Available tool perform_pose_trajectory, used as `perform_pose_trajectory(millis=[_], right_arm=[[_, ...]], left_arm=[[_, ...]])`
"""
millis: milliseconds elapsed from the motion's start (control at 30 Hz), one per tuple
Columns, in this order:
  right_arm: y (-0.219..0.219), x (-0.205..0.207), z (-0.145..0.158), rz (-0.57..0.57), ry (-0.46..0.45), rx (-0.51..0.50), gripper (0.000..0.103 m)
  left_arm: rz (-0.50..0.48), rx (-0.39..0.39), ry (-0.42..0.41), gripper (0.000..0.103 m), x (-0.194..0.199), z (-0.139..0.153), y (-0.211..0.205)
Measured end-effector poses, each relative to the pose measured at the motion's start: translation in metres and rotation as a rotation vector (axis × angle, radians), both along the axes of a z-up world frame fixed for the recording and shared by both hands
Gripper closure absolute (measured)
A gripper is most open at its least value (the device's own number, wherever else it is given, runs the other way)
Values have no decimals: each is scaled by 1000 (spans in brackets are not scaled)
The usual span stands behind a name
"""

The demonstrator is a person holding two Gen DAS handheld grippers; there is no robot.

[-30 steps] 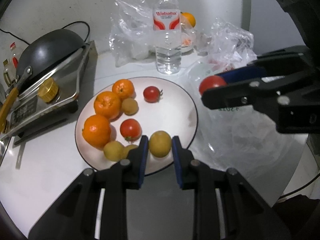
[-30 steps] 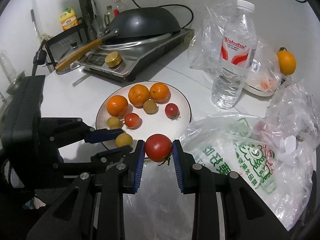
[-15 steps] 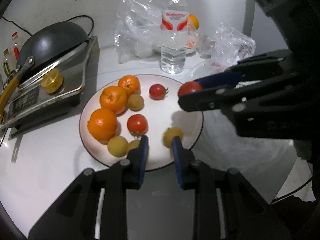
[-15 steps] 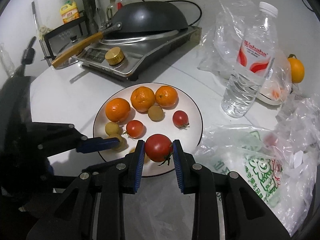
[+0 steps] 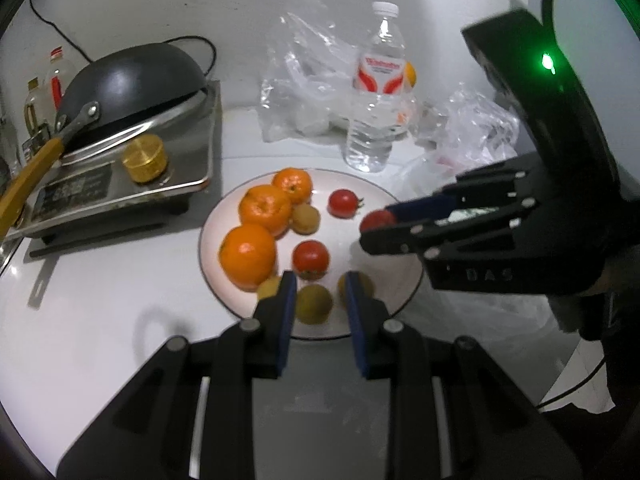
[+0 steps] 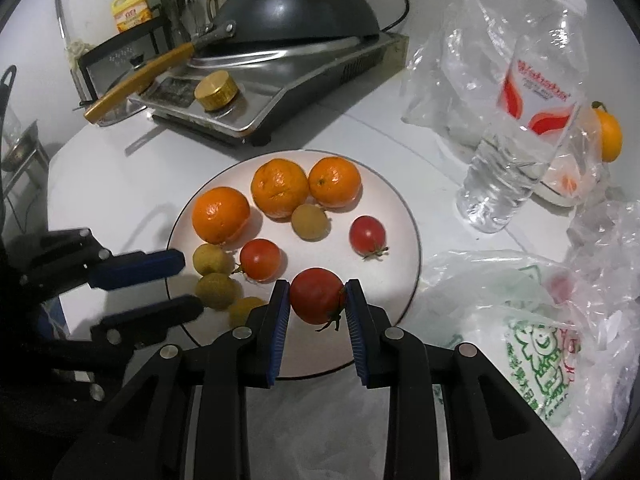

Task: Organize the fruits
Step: 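Release the yellow-green fruit and tomato onto the plate with both grippers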

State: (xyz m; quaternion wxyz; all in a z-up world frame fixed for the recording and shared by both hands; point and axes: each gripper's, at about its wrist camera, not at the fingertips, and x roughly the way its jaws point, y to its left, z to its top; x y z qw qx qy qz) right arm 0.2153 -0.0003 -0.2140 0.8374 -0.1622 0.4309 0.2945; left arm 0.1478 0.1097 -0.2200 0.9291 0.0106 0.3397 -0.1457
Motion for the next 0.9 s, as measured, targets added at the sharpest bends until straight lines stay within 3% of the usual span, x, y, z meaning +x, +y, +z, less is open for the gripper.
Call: perform_pose_trajectory(millis=[500,633,700,900], right_arm=[[7,4,-17,-9,61,-8,73],[7,3,-14,-13,58,1,72],[5,2,-11,-21,51,6,64],[-2,-8,5,-31,14,36,63]], left_arm=[[50,3,-2,77,-2,-3,15],[58,2,6,77,-1,-6,16],[66,1,9,76,-1,-6,18],[90,13,-14,73,-6,5,18]])
